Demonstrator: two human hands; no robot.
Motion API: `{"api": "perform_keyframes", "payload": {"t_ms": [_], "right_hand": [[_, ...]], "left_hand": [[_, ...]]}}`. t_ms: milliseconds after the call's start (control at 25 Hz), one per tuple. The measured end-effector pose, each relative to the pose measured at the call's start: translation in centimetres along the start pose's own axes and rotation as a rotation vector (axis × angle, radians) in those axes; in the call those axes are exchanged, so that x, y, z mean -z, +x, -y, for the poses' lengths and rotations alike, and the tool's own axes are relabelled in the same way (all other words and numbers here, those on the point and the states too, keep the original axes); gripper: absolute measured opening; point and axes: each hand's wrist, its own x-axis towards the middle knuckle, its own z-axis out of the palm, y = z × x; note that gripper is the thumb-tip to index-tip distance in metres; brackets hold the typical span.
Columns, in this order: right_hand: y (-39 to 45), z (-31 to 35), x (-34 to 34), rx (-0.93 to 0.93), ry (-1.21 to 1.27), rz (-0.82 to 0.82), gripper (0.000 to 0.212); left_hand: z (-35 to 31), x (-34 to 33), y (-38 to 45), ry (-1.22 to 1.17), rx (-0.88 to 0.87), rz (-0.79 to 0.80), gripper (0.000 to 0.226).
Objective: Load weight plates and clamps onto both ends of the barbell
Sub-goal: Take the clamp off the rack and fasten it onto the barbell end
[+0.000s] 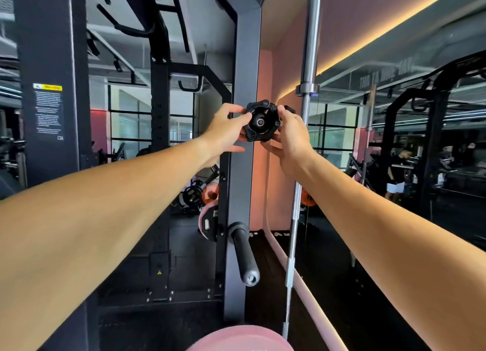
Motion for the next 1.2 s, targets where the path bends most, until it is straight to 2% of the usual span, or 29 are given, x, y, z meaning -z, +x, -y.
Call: {"api": "perform_keyframes", "payload": {"t_ms": [120, 280, 440, 640, 760, 1000, 1200], "right_hand": [[-3.8, 1.0, -0.9, 0.051, 0.006, -0.036, 0.017], [-10.2, 0.7, -4.1, 0.017, -0.016, 0.014, 0.023], [-15.4, -1.8, -9.9, -0.060, -0.063, 0.067, 0.024], [-23.2, -7.3, -21.6, -0.060, -0.011, 0.170, 0.022], [-27.6, -10.3, -27.8, -0.099, 0.046, 0.313, 0.014], [-34.4, -12.8, -38.2, 0.004, -0.003, 0.713, 0.030], [-38.5, -14.7, -43.7, -0.040, -0.081, 0.896, 0.036]], "left_hand": [[-1.0, 1.1, -3.0, 0.001, -0.035, 0.003, 0.028], [-0.8, 5.7, -8.4, 0.018, -0.009, -0.010, 0.024], [-0.1, 13.8, -14.2, 0.112, 0.036, -0.042, 0.019], [1.0, 26.6, -22.2, 0.173, 0.094, -0.216, 0.019], [1.6, 33.6, -27.2, 0.218, 0.146, -0.325, 0.015], [-0.1, 45.7, -36.6, 0.407, 0.221, -0.572, 0.017], [-0.1, 51.4, -42.4, 0.486, 0.289, -0.656, 0.019]]}}
